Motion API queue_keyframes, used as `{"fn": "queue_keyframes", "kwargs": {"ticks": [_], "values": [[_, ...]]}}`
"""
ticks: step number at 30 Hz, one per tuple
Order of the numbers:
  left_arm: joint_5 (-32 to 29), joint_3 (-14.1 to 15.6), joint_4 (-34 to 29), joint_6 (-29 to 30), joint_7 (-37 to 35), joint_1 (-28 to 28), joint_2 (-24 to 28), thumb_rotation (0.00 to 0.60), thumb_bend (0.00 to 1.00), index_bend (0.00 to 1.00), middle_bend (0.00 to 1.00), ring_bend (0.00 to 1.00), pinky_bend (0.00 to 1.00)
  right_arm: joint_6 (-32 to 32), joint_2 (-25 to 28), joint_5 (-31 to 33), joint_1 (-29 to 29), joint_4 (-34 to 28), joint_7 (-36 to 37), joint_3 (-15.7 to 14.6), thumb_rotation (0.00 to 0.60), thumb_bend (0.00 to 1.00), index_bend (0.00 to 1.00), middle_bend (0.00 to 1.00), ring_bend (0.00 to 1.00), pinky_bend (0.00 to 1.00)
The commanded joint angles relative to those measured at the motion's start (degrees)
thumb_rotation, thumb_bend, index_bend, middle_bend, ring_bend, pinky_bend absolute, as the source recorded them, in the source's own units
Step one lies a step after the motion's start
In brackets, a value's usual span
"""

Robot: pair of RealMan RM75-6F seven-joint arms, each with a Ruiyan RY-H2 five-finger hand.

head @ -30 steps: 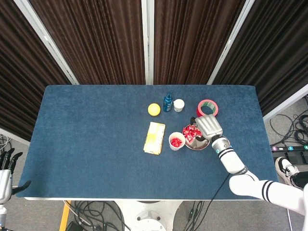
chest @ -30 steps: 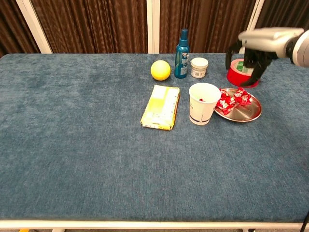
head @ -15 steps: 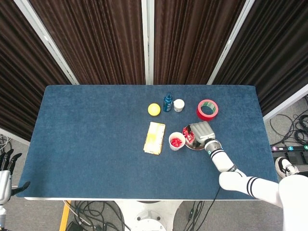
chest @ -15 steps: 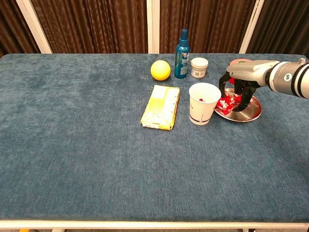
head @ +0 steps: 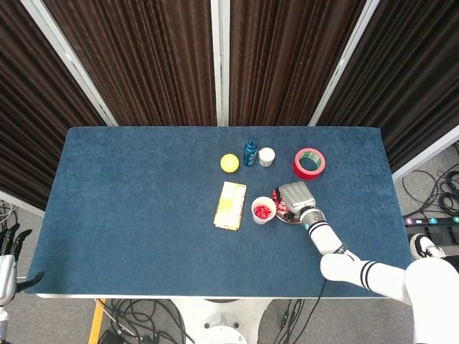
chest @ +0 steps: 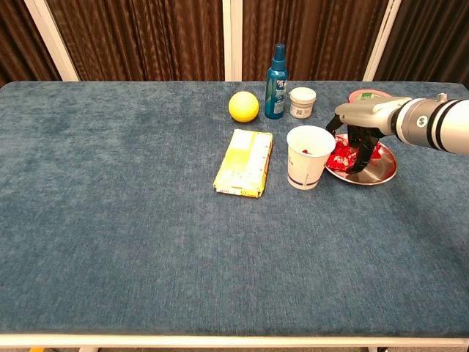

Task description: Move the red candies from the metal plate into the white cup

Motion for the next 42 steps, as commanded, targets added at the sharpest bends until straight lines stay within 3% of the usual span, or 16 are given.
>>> {"fn": "queue_keyframes", "kwargs": {"ticks": [1, 17, 22, 32, 36, 42], "values": [[0.03, 0.00, 0.04, 0.02, -0.06, 0.02, -0.03, 0.600, 0.00, 0.22, 0.17, 0.09, 0.16, 0.19, -0.28, 0.28, 0.26, 0.31, -0.65, -0.38, 0.600, 0.14, 0.45, 0.96, 0.93, 1.00], [-0.19, 0.06, 0.56, 0.05, -0.54, 0.37, -0.26, 0.600, 0.00, 0.22, 0.17, 0.09, 0.16, 1.23, -2.10, 1.01, 0.40, 2.65, -1.07, -0.63, 0.600, 0.22, 0.60, 0.96, 0.93, 1.00], [-0.12, 0.02, 0.57, 0.01, -0.58, 0.34, -0.20, 0.600, 0.00, 0.22, 0.17, 0.09, 0.16, 4.47, 2.19, -1.40, -0.93, -1.98, 0.73, 0.67, 0.600, 0.23, 0.60, 0.96, 0.93, 1.00], [0.54, -0.16, -0.40, 0.42, 0.28, 0.08, 0.18, 0.600, 0.00, 0.22, 0.17, 0.09, 0.16, 11.36, 14.44, -12.01, -3.52, -19.71, 7.24, 5.50, 0.600, 0.23, 0.60, 0.96, 0.93, 1.00], [0.36, -0.23, -0.75, 0.53, 0.38, 0.18, 0.23, 0.600, 0.00, 0.22, 0.17, 0.09, 0.16, 9.62, 14.20, -14.09, -2.86, -21.87, 6.81, 4.44, 0.600, 0.23, 0.59, 0.96, 0.93, 1.00], [0.30, -0.13, -0.52, 0.38, 0.20, 0.22, 0.23, 0.600, 0.00, 0.22, 0.17, 0.09, 0.16, 8.02, 10.39, -14.11, -1.67, -19.95, 5.62, 3.21, 0.600, 0.22, 0.55, 0.96, 0.93, 1.00]]}}
